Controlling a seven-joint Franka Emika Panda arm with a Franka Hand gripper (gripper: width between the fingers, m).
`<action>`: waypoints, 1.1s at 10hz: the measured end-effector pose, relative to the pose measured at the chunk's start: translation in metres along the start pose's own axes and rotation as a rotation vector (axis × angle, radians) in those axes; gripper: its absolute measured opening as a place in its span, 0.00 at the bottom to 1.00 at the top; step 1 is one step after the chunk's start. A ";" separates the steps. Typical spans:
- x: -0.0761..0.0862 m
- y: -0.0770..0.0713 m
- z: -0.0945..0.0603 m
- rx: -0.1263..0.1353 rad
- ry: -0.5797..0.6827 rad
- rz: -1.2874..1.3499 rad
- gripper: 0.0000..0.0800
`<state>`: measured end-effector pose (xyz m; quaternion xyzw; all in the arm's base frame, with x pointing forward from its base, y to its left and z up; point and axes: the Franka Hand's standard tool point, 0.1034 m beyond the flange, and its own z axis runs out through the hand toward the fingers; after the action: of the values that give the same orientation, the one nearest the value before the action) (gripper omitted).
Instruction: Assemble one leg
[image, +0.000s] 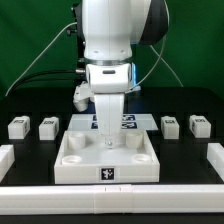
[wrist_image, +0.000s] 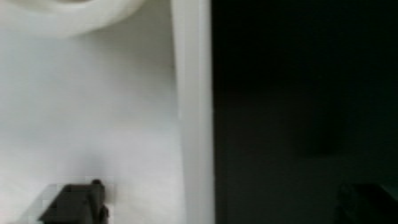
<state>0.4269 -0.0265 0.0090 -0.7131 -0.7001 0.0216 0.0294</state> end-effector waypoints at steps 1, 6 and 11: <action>0.002 0.001 -0.001 -0.003 0.000 0.006 0.65; 0.001 0.002 -0.001 -0.009 0.000 0.007 0.08; 0.001 0.003 -0.002 -0.013 0.000 0.008 0.08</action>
Offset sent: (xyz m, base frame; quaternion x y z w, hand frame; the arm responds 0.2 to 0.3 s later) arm 0.0000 0.0000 0.0000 0.0000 0.0000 0.0000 1.0000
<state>0.4296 -0.0255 0.0105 -0.7159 -0.6975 0.0171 0.0249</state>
